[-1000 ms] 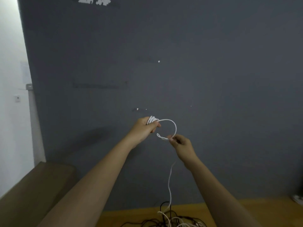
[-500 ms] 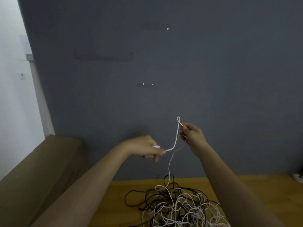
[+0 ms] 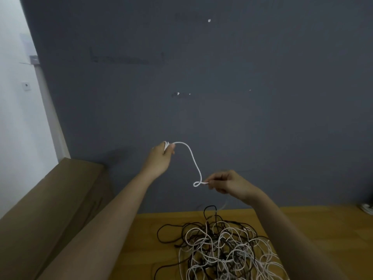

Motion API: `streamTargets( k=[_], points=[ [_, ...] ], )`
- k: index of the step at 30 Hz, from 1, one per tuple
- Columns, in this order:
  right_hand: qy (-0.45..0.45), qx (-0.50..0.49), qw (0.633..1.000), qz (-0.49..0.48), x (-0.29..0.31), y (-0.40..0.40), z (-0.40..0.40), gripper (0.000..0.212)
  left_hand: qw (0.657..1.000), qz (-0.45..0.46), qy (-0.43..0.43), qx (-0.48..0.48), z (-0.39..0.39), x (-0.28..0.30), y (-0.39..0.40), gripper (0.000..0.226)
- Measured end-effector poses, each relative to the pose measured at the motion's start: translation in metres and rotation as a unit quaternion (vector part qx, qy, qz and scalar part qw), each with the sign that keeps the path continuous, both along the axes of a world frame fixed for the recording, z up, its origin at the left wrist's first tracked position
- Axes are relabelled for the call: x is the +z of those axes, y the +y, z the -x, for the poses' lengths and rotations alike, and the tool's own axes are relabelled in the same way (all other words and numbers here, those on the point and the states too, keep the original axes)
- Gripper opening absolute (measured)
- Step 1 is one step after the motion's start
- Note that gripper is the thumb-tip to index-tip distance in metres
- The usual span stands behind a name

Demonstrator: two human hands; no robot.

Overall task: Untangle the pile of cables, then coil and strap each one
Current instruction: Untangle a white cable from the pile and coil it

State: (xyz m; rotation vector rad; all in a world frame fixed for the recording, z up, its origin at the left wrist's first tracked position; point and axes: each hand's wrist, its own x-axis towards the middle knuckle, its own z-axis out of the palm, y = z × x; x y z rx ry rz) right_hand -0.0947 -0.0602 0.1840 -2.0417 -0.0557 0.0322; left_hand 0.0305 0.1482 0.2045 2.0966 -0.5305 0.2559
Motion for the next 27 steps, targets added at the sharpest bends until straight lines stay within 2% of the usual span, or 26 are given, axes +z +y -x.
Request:
streamTargets(
  k=[2,4,7,9,14,17,20,22,23,25,27],
  points=[
    [0.008,-0.026,1.0,-0.012,-0.002,0.004,-0.002,0.018,0.988,0.111,0.065,-0.082,0.009,0.008,-0.004,0.031],
    [0.01,-0.046,0.999,-0.016,-0.004,0.008,-0.005,0.017,0.965,0.168,0.116,-0.167,0.018,0.014,-0.005,0.032],
    [0.008,-0.071,0.997,-0.037,-0.008,0.014,-0.011,0.017,0.945,0.132,0.14,-0.263,0.028,0.023,-0.002,0.033],
    [-0.003,-0.098,0.992,-0.083,-0.011,0.017,-0.014,0.017,0.943,0.089,0.138,-0.288,0.036,0.027,0.001,0.037],
    [-0.03,-0.154,0.967,-0.201,-0.017,0.023,-0.018,0.023,0.954,-0.014,0.107,-0.279,0.047,0.021,0.004,0.039],
    [-0.044,-0.166,0.946,-0.275,-0.015,0.025,-0.018,0.043,0.956,-0.042,0.122,-0.262,0.048,0.015,0.008,0.042],
    [-0.065,-0.157,0.905,-0.389,-0.011,0.022,-0.019,0.057,0.965,-0.037,0.121,-0.228,0.045,0.011,0.013,0.042],
    [-0.076,-0.137,0.88,-0.448,-0.007,0.02,-0.018,0.048,0.973,-0.017,0.12,-0.197,0.042,0.008,0.016,0.04],
    [-0.082,-0.125,0.874,-0.461,-0.005,0.02,-0.017,0.037,0.975,-0.006,0.123,-0.185,0.04,0.007,0.017,0.04],
    [-0.103,-0.116,0.878,-0.454,-0.003,0.021,-0.016,0.012,0.978,0.017,0.127,-0.164,0.038,0.005,0.019,0.039],
    [-0.132,-0.127,0.898,-0.399,-0.005,0.021,-0.014,0.015,0.983,0.046,0.117,-0.134,0.037,0.004,0.019,0.038]
  ],
)
